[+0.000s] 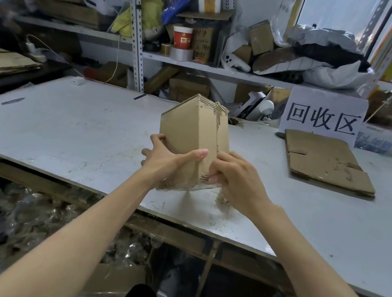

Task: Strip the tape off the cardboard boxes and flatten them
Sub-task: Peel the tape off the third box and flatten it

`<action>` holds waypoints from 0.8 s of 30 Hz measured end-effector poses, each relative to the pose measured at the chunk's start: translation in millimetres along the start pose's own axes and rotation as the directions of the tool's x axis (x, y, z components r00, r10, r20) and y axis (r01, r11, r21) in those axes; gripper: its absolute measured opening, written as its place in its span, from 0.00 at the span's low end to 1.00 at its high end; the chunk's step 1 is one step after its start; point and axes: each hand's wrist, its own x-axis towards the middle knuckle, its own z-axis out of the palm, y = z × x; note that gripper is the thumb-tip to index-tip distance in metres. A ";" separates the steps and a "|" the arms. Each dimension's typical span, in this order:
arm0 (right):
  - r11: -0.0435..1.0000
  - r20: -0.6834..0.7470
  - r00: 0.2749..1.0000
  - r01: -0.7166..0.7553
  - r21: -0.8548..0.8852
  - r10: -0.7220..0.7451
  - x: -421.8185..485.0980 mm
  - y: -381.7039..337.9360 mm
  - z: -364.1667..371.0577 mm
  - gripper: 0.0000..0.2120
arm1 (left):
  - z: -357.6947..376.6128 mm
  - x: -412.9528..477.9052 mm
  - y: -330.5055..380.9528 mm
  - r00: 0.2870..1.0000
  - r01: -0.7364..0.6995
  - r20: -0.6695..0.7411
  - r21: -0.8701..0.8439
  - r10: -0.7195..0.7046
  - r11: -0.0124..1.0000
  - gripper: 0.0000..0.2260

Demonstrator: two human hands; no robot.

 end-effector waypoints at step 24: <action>0.855 -0.093 0.951 -0.219 0.470 0.295 -14.3 -1.0 1.4 0.10 | 9.3 1.4 20.4 0.968 0.201 -0.108 -0.209 -0.226 0.957 0.55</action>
